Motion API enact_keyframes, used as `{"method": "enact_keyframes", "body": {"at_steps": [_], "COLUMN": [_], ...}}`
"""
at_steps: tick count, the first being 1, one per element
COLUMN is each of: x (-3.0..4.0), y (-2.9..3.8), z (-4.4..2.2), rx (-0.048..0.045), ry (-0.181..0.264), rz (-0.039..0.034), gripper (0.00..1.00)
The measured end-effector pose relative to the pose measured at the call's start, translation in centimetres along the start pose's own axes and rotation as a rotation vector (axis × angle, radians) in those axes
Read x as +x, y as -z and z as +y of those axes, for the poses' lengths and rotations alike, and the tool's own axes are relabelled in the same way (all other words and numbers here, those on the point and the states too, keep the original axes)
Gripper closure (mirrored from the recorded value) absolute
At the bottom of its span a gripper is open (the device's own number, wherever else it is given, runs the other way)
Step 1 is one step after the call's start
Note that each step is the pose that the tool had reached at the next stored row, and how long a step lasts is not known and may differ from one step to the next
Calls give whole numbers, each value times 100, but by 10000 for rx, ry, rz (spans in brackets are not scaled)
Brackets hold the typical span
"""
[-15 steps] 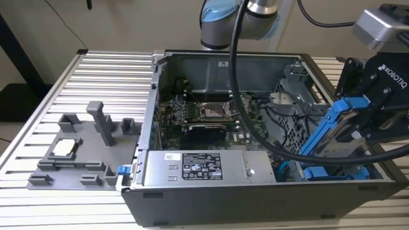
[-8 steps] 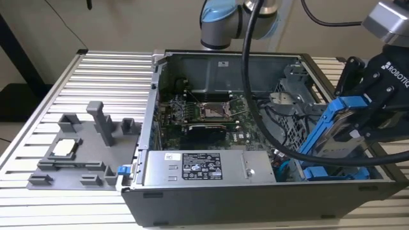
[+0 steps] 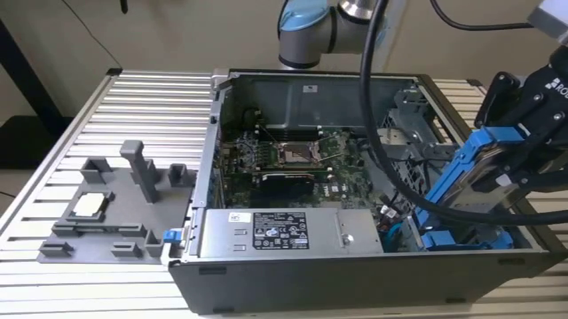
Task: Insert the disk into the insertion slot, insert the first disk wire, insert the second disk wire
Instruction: 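Insert the disk into the insertion slot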
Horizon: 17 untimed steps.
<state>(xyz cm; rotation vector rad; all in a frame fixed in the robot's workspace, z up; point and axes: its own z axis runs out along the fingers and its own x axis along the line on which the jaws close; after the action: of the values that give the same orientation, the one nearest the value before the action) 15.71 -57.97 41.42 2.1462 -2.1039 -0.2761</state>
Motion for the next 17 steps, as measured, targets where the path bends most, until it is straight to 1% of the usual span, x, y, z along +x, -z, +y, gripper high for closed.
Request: {"method": "enact_keyframes", "body": {"at_steps": [3, 4, 7, 9, 11, 14, 15, 17], "x": [-1, 0, 0, 2, 3, 4, 4, 7], "y": [43, 45, 31, 17, 6, -8, -21, -42], "z": [-4, -9, -36, -67, -94, -122, -132, -149], "rx": [-197, -252, -315, -362, -450, -633, -663, -667], "ry": [-8, -10, -17, -19, -22, -30, -30, -30], "rz": [-6, -10, 7, 7, 5, 2, -2, 1], "gripper": [67, 67, 67, 67, 67, 67, 67, 67]}}
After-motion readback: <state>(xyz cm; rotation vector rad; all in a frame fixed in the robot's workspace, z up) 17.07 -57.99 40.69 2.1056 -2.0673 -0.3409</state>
